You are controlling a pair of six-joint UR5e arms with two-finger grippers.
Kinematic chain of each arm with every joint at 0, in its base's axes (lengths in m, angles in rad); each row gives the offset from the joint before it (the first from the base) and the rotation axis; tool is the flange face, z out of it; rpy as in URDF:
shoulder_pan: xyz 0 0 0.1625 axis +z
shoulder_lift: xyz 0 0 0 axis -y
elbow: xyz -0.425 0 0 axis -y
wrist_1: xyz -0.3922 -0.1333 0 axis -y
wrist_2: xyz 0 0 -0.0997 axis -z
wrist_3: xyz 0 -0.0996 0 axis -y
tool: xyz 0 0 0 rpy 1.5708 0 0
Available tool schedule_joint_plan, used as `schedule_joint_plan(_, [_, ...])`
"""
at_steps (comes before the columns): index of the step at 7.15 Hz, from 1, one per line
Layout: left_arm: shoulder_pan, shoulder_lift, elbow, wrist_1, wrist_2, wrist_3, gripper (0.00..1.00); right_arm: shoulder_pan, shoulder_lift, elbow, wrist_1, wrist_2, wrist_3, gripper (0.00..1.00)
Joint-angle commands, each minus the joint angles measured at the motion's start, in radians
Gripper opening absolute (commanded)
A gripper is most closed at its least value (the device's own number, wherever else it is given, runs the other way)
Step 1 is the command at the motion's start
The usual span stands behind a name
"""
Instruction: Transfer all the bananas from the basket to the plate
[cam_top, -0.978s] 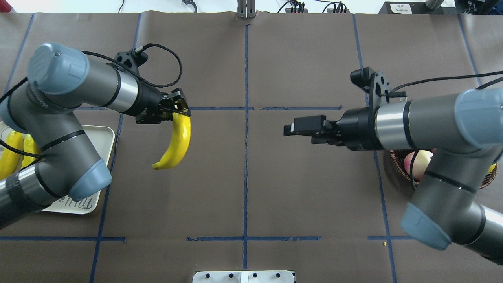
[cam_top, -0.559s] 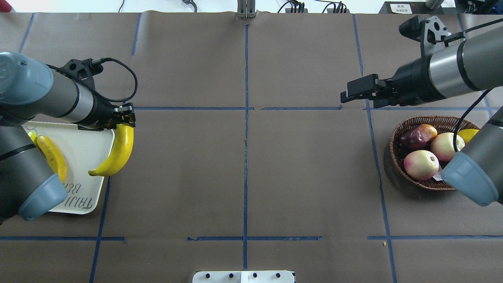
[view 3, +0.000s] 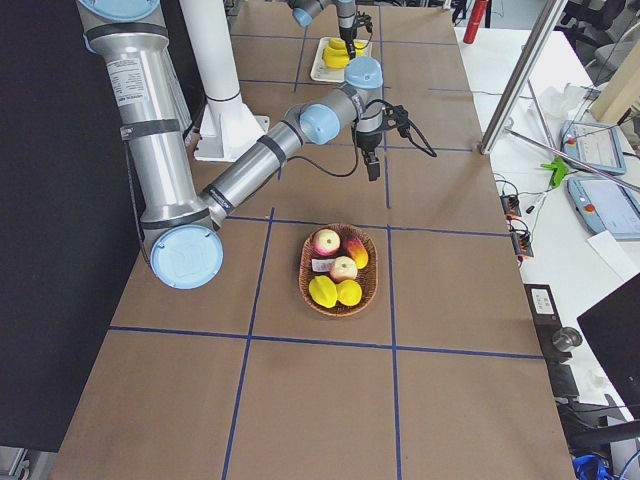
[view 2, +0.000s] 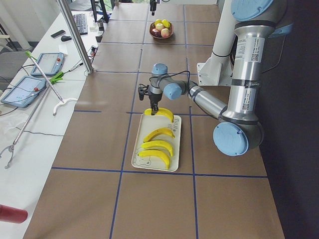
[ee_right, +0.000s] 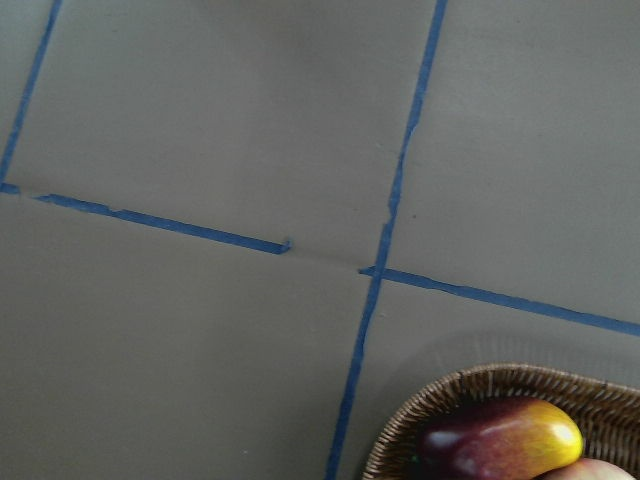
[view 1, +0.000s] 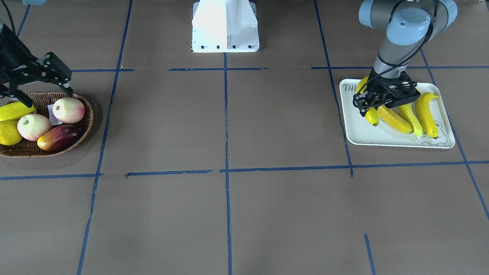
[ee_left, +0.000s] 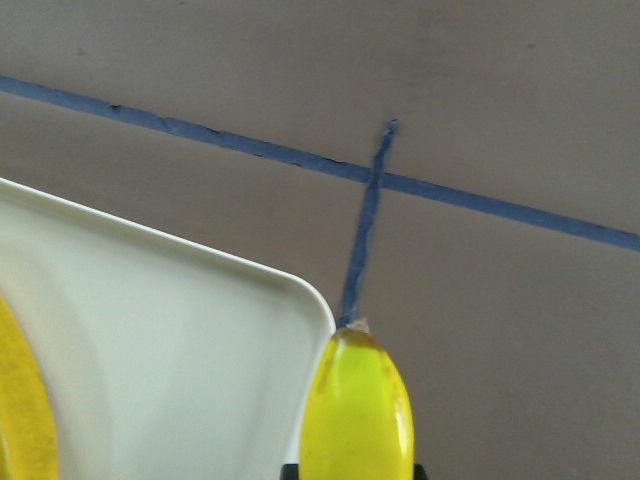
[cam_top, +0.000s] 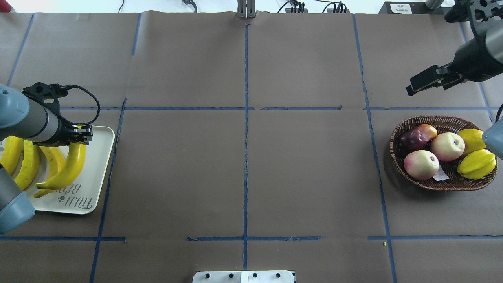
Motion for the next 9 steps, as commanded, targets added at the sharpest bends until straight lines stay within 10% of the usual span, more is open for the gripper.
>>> schedule_joint_plan(1, [0.001,0.009,0.047,-0.01,0.022,0.015,1.0,0.057,-0.03,-0.031,-0.014,0.018,-0.11,1.0])
schedule_joint_plan(4, [-0.038,0.007,-0.025,-0.014,-0.008,0.02,1.0,0.156,-0.038,-0.127,-0.027,0.082,-0.269,1.0])
schedule_joint_plan(9, [-0.576,0.025,0.084,0.196,-0.398,0.921,1.0,0.388,-0.151,-0.223,-0.157,0.186,-0.609,1.0])
